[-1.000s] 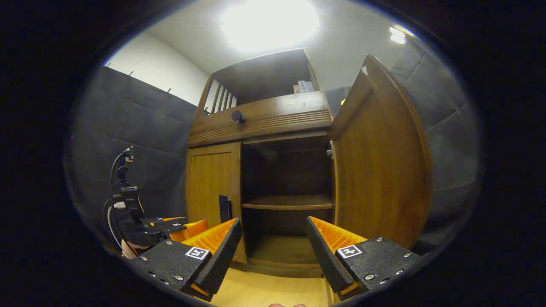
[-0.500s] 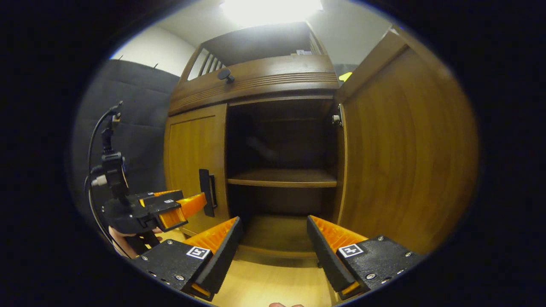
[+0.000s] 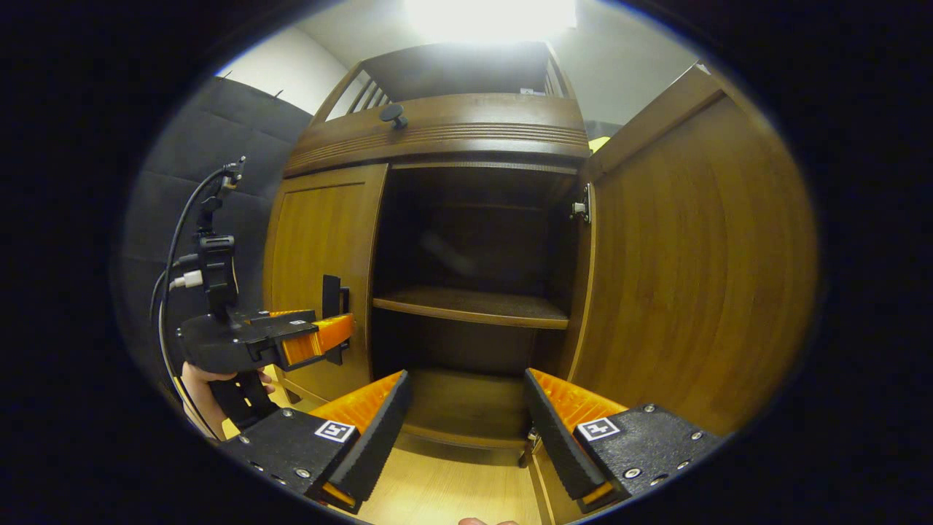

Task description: Open the right door of the double-door shoe cabinet with the right hand, and open the left door with the left hand.

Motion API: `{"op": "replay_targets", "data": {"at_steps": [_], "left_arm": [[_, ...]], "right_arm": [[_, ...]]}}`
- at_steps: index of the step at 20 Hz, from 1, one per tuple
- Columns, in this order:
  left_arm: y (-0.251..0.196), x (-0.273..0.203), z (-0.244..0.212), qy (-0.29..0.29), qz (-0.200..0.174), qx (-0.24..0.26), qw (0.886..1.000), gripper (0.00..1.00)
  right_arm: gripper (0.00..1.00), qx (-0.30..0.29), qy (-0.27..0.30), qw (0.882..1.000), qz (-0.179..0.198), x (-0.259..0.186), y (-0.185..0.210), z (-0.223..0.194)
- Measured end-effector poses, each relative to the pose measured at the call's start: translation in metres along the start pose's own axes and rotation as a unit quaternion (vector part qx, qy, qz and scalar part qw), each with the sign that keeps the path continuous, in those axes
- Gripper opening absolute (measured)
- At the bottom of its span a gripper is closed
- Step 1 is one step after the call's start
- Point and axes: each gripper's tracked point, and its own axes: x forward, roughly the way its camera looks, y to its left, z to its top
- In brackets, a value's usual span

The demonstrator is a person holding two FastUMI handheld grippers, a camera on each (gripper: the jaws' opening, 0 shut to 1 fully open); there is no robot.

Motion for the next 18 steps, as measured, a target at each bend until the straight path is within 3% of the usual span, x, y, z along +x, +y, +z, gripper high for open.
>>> {"op": "replay_targets", "data": {"at_steps": [2,5,6,7,8,11,12,13,14,18], "left_arm": [[-0.0029,0.0018,-0.0017,0.002,-0.007,-0.002,1.000,0.97],[-0.0021,0.0051,-0.0039,0.007,0.000,-0.004,1.000,0.68],[-0.0034,0.0048,-0.0045,0.010,-0.005,-0.002,1.000,0.68],[0.0006,0.0043,-0.0033,0.007,0.001,-0.006,1.000,0.76],[-0.0027,0.0086,-0.0044,0.005,0.000,-0.014,1.000,0.46],[-0.0057,0.0095,-0.0036,0.005,0.001,-0.019,1.000,0.46],[-0.0081,0.0097,-0.0006,0.003,-0.002,-0.011,1.000,0.24],[-0.0050,0.0096,-0.0027,0.001,-0.001,-0.007,1.000,0.37],[-0.0017,0.0101,-0.0064,0.007,-0.002,-0.003,1.000,0.31],[-0.0056,0.0030,-0.0083,0.018,-0.014,-0.003,1.000,0.24]], "right_arm": [[0.95,-0.001,-0.003,1.000,0.001,-0.0044,0.0035,0.0005],[0.95,0.000,-0.006,1.000,0.005,-0.0074,0.0040,0.0013],[0.95,0.001,-0.007,1.000,0.006,-0.0080,0.0038,0.0021],[0.95,0.002,-0.007,1.000,0.006,-0.0074,0.0024,0.0015],[0.95,0.004,-0.007,1.000,0.007,-0.0064,0.0023,0.0007],[0.95,0.009,-0.006,1.000,0.009,-0.0055,0.0003,0.0007],[0.95,0.012,-0.006,1.000,0.008,-0.0042,0.0004,0.0013],[0.95,0.015,-0.006,1.000,0.008,-0.0044,0.0004,0.0021],[0.95,0.017,-0.007,1.000,0.010,-0.0038,0.0006,0.0021],[0.95,0.019,-0.013,1.000,0.014,-0.0057,0.0011,0.0051]]}}
